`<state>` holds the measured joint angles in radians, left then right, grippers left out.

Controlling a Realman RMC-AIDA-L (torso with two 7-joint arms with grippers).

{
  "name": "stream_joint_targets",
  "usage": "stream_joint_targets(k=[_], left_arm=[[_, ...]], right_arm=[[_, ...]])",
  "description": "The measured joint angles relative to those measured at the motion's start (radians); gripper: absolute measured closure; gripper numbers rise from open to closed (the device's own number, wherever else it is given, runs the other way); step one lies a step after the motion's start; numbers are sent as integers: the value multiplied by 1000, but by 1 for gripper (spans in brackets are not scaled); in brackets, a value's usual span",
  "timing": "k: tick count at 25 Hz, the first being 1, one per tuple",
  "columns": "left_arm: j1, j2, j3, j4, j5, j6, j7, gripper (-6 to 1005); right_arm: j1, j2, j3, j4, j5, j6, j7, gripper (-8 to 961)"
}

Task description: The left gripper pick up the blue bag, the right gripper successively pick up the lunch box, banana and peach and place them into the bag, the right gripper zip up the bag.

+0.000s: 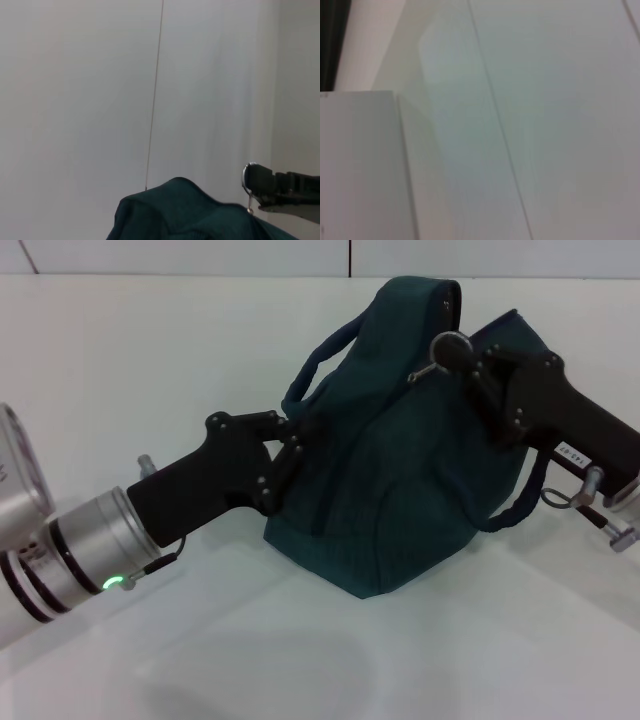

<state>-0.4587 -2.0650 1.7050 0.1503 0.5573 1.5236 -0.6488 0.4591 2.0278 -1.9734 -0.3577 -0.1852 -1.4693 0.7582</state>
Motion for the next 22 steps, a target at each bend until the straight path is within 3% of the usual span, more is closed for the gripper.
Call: stream_joint_targets(k=[15,22], left_arm=[[29,25,-7,0,-17,2,0,951],[51,42,-71,-3,-36,-16,0,951]], right_arm=[[-15,0,0,40,81,-12,23,942],[-18,-4,3,55,101,-17,25,942]])
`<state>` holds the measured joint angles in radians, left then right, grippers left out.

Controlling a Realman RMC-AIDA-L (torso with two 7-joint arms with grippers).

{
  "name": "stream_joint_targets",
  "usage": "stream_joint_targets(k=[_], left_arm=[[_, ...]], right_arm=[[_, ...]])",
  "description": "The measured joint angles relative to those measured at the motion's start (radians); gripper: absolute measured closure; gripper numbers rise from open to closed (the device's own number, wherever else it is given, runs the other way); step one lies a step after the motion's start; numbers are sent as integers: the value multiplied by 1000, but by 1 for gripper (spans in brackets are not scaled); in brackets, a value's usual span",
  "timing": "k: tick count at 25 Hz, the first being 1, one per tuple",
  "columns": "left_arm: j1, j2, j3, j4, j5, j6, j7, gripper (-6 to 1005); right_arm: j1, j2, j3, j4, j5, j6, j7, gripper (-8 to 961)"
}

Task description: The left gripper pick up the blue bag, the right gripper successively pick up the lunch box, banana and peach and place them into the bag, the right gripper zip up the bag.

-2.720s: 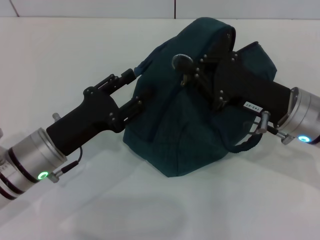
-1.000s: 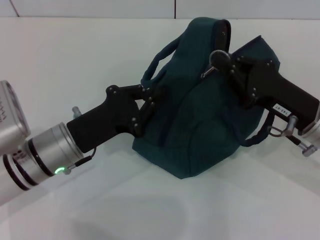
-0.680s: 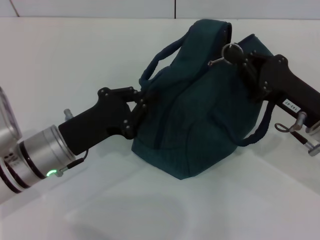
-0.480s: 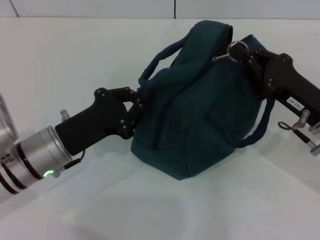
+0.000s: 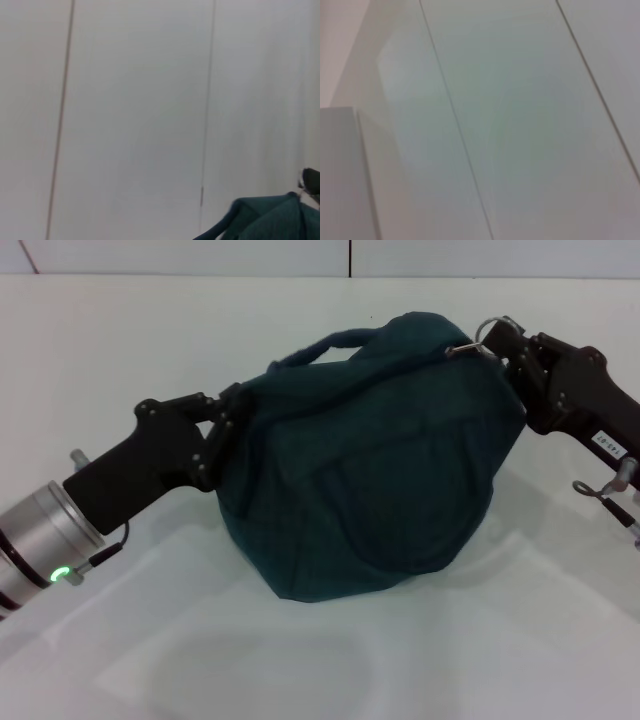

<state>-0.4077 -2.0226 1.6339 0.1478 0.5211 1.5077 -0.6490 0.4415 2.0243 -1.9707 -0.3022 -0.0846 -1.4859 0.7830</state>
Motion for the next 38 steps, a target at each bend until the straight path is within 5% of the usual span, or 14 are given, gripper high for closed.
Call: stream_joint_targets(k=[11,28,38], left_arm=[[-4,7,-90,-10,-2,-56,-29,951],[-13,-5,-83,16,21,-62,-34,952],[-23,-29,-83,16,23,-61,-27,952]], right_arm=[[-2,-3,23,74,15,-6,30,941],[-19,-22,54,111,11,-11,12,858],[-23,-40,56,123,-15,-43,18,465]])
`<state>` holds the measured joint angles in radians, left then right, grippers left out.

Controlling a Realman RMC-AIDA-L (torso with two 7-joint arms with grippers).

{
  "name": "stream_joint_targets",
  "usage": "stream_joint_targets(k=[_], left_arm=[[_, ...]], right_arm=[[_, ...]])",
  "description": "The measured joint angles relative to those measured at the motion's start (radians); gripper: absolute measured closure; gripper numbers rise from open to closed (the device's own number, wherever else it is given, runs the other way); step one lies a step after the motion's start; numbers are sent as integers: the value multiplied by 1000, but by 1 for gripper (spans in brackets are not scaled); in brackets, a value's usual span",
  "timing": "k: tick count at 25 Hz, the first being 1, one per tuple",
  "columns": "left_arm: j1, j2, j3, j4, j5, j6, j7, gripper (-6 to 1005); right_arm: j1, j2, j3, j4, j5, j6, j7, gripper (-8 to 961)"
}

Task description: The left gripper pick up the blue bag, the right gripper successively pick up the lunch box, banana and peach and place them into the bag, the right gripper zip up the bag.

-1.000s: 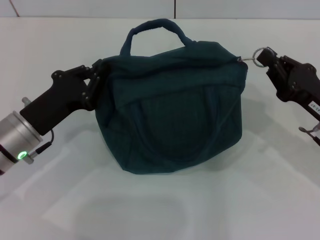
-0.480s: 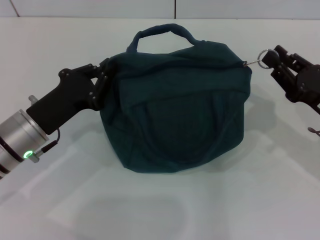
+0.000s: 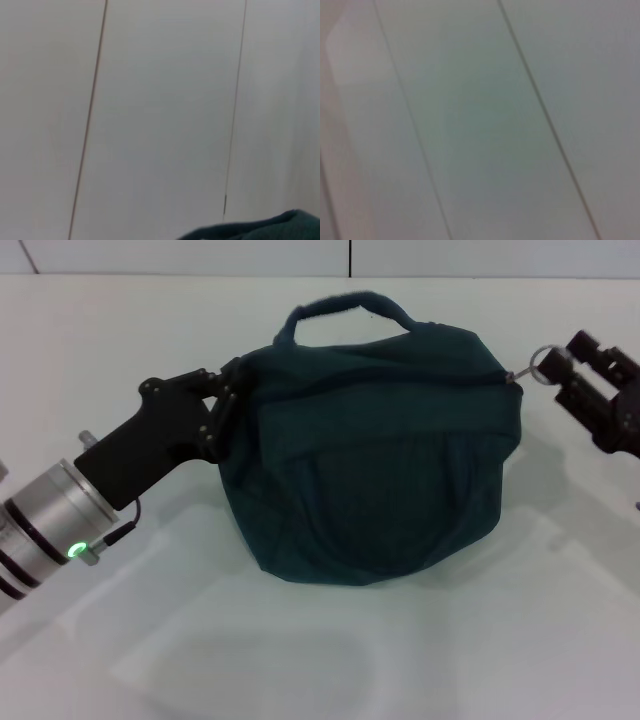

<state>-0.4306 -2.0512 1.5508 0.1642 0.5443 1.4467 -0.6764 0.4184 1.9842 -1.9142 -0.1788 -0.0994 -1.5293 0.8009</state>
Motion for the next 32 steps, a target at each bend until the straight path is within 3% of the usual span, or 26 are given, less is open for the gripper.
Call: stream_joint_targets(k=[1,7,18,22,32], left_arm=[[-1,-4,0,0,0,0,2,952],[-2,-12,-3,0,0,1,12,952],[-4,-22,-6,0,1,22,12,952],[-4,-21,-4,0,1,22,12,952],[-9,-24,0,0,0,22,12,952]], right_arm=[[7,-3,0,0,-22,2,8,425],[36,-35,4,1,-120,-12,91,437],[-18,-92,42,29,-118,-76,-5,459],[-25,-93,42,55,-133,-65,-82,467],[23,-72,38,59,-185,60,-137,543]])
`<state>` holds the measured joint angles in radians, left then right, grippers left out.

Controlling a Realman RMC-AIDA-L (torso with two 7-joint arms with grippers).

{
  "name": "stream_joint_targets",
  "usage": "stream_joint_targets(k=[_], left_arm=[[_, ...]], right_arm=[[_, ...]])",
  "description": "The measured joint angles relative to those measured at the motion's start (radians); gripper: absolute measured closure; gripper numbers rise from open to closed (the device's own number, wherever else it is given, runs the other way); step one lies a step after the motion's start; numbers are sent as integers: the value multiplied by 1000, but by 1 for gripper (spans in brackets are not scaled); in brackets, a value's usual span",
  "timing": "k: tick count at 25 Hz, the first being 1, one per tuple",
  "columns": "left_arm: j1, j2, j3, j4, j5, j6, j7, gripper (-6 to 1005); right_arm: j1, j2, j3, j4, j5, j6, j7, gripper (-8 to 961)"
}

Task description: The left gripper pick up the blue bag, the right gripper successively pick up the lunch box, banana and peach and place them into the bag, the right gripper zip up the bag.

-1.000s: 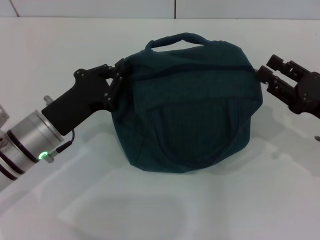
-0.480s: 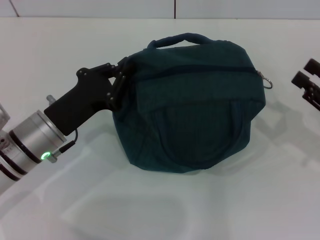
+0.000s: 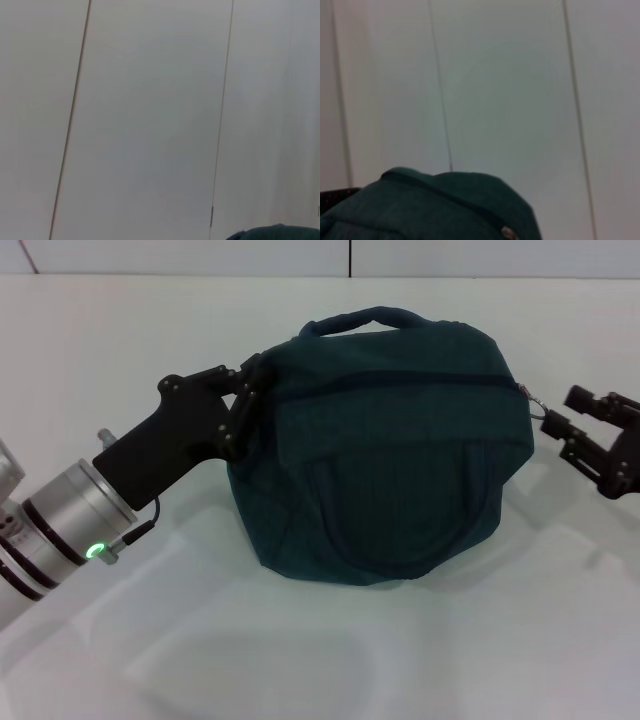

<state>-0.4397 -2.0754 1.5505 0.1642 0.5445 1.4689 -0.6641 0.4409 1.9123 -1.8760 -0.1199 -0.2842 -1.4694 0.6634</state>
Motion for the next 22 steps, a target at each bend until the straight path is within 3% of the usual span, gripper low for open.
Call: stream_joint_targets(k=[22], left_arm=[[7,2,-6,0,0,13,0,916]], right_arm=[[87,22,5,-1,-66,61,0,637]])
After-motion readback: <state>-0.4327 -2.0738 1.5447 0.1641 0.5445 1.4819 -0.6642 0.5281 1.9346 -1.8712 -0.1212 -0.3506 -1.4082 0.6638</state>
